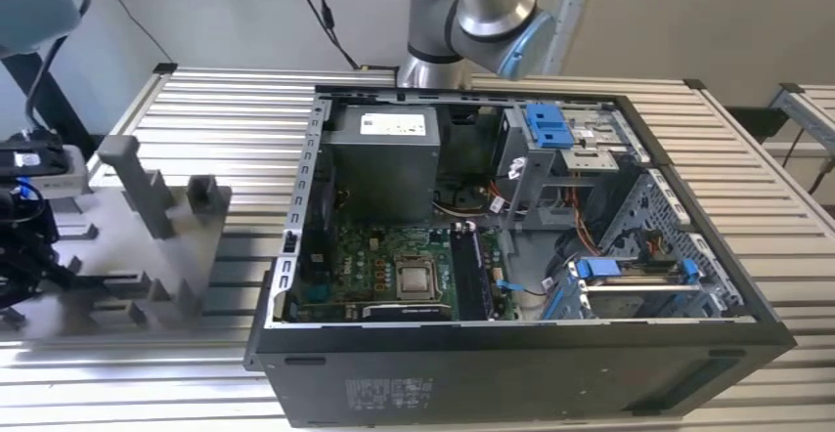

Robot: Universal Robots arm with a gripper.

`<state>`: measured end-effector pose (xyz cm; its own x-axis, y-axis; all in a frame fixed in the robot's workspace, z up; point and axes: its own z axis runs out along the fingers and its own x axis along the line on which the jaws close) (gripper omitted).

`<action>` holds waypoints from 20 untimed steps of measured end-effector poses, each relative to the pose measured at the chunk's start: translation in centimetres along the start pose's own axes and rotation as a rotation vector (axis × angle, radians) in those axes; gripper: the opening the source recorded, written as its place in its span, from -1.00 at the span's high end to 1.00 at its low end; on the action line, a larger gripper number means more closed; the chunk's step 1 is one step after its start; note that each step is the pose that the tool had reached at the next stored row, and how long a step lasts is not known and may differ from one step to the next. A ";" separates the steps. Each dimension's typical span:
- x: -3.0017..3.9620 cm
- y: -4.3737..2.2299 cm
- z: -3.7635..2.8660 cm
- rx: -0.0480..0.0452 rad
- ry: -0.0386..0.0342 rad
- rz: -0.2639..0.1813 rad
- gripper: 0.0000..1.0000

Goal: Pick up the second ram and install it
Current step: 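Pick up the second ram and move it above second insertion slot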

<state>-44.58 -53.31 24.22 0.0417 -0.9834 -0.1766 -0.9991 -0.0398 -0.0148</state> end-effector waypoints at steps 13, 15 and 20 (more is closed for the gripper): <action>0.39 0.20 2.21 0.0068 0.0136 0.037 0.71; 0.45 0.21 2.53 0.0091 0.0137 0.048 0.71; 0.55 0.22 3.07 0.0132 0.0133 0.047 0.71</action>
<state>-44.75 -53.31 21.10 -0.0051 -0.9864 -0.1643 -0.9998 0.0085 -0.0198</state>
